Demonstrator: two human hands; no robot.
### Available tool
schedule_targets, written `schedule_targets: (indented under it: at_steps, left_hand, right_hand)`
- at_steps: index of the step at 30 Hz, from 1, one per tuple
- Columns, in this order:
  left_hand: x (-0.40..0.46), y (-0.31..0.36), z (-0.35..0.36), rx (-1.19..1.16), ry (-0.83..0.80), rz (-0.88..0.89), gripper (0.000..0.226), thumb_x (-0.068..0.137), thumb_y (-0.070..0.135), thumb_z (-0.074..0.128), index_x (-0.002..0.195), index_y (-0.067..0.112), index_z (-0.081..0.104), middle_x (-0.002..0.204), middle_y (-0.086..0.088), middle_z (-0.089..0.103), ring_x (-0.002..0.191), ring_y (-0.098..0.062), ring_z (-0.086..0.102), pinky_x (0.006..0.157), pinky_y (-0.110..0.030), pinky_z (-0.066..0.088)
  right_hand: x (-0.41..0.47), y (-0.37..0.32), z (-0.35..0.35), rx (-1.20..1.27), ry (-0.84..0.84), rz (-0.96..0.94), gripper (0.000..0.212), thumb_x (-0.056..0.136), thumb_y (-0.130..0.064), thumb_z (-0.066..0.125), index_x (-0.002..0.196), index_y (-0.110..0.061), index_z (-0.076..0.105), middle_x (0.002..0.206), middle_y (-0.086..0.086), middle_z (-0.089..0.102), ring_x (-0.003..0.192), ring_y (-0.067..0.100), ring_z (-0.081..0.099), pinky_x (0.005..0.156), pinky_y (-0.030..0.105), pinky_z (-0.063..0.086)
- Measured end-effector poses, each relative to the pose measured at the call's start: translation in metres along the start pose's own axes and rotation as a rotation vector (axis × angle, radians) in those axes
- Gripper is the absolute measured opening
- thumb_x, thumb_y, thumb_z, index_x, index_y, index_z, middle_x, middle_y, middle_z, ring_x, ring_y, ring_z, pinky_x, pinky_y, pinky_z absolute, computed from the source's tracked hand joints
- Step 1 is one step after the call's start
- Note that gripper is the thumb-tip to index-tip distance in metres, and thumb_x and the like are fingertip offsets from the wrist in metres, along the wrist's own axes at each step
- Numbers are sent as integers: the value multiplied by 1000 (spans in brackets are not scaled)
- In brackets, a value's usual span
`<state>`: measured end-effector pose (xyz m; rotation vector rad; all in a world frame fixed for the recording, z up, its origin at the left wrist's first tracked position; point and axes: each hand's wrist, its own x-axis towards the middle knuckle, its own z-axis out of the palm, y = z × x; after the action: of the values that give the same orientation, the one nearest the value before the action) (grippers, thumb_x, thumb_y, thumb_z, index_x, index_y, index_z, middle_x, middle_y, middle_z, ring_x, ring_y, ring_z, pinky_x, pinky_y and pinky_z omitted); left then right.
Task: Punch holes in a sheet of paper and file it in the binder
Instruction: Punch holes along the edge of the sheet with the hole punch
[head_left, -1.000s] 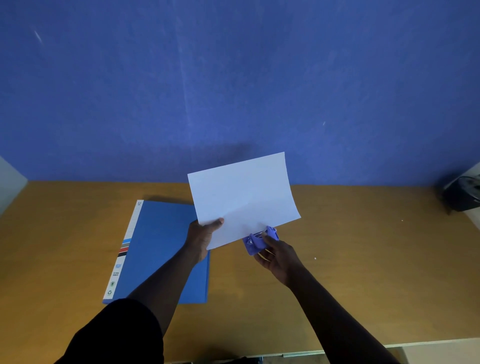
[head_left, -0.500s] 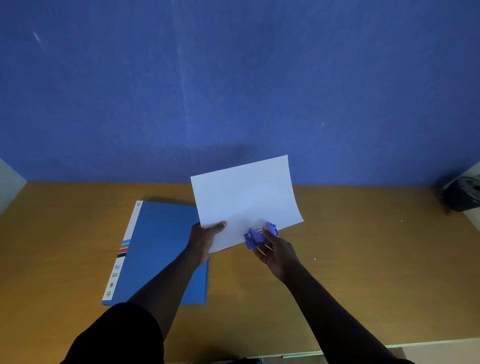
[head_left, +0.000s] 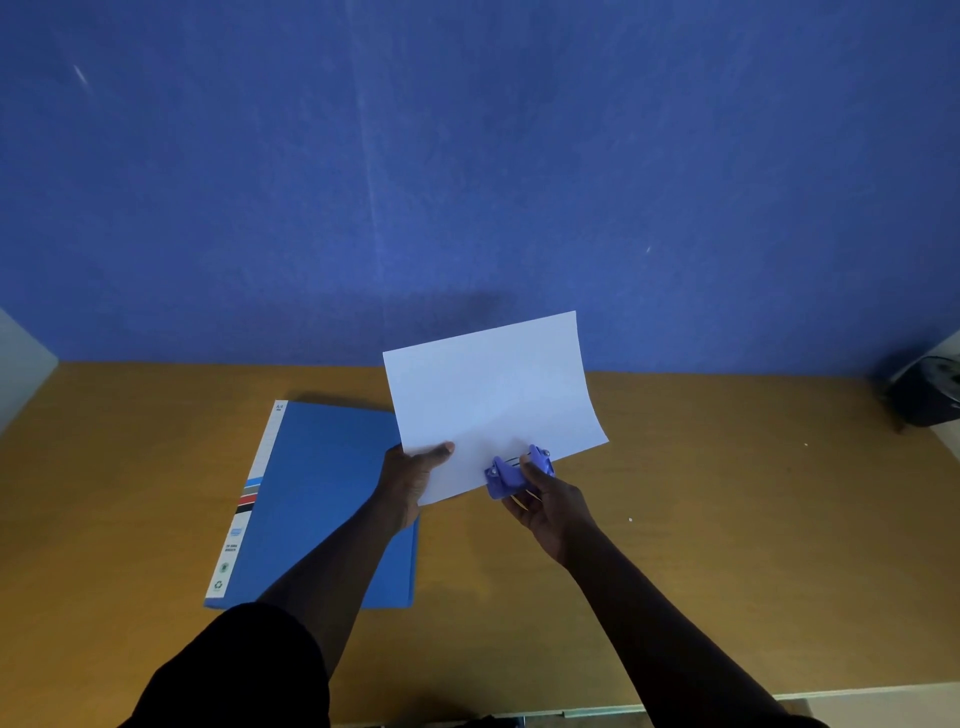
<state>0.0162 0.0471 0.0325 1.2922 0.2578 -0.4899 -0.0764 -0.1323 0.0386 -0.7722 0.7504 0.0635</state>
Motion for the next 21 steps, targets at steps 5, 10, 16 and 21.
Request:
schedule_targets:
  at_steps: [5, 10, 16, 21]
  left_hand:
    - [-3, 1, -1, -1, -12, -3, 39, 67, 11, 84, 103, 9, 69, 112, -22, 68, 98, -41, 65, 79, -72, 50]
    - [-3, 2, -2, -1, 1, 6, 24, 77, 5, 77, 99, 11, 69, 109, -21, 68, 98, -42, 64, 80, -73, 49]
    - [-4, 2, -2, 11, -14, -1, 36, 70, 9, 83, 103, 9, 68, 112, -22, 67, 102, -43, 64, 82, -72, 49]
    - [-2, 0, -3, 8, 4, -1, 28, 77, 7, 78, 102, 9, 68, 109, -19, 69, 99, -41, 64, 80, -70, 51]
  right_hand:
    - [-1, 0, 2, 2, -7, 5, 35, 86, -15, 71, 116, -6, 56, 118, 20, 67, 108, 32, 67, 85, 41, 57]
    - [-2, 0, 3, 0, -8, 4, 34, 87, -16, 70, 117, -7, 55, 119, 20, 66, 107, 32, 67, 86, 40, 57]
    - [-4, 0, 1, -20, -6, 4, 31, 88, -16, 69, 114, -7, 57, 118, 21, 66, 106, 32, 67, 84, 39, 57]
    - [-5, -2, 3, -30, 5, -5, 34, 87, -14, 69, 117, -5, 56, 117, 21, 66, 107, 34, 67, 84, 41, 57]
